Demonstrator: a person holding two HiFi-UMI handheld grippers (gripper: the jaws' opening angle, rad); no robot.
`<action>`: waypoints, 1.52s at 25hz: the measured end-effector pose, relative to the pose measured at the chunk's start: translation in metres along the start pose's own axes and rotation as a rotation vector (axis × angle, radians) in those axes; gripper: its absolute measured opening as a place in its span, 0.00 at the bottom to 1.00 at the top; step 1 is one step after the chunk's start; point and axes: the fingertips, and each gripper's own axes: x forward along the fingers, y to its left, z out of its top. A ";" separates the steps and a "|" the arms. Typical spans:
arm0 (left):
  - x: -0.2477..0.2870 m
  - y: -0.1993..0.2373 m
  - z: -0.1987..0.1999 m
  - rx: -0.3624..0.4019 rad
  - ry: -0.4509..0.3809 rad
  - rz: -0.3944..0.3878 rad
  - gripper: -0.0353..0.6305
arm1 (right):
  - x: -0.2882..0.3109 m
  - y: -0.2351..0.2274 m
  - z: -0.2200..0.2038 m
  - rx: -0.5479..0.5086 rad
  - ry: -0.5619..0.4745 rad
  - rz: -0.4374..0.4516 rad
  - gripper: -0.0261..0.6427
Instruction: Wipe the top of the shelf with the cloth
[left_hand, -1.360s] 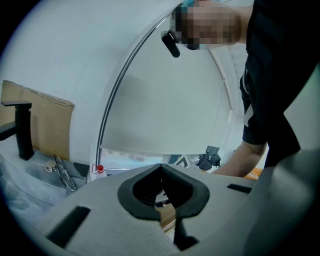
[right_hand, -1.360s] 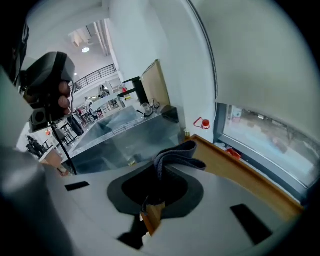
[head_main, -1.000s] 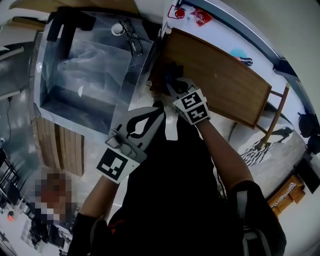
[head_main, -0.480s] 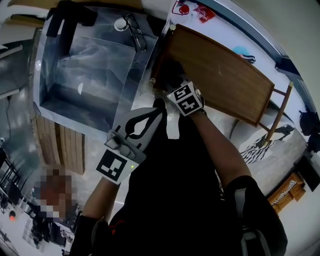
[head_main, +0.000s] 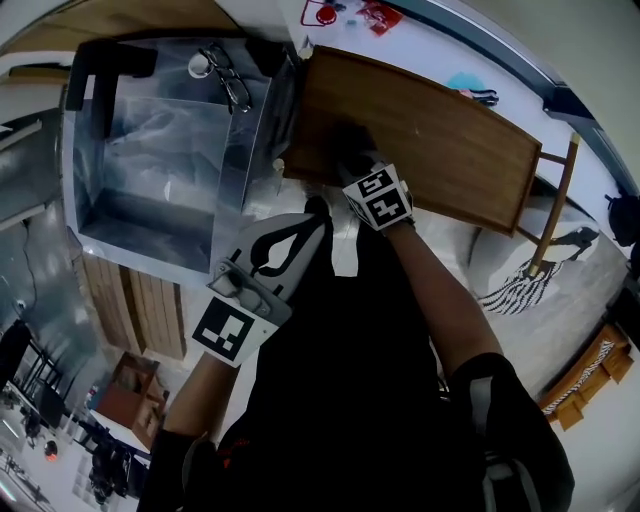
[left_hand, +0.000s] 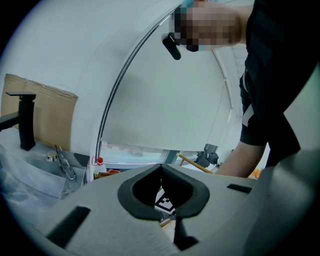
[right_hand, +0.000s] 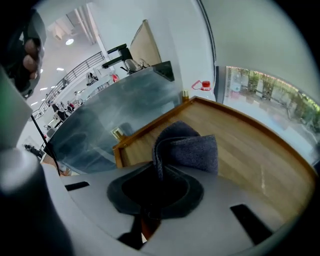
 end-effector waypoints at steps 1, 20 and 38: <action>0.005 -0.004 0.001 0.007 0.004 -0.009 0.08 | -0.005 -0.006 -0.005 0.015 -0.003 -0.007 0.08; 0.104 -0.088 0.011 0.111 0.097 -0.199 0.08 | -0.098 -0.110 -0.104 0.207 -0.033 -0.175 0.08; 0.174 -0.164 0.013 0.186 0.150 -0.337 0.08 | -0.187 -0.190 -0.197 0.393 -0.059 -0.331 0.08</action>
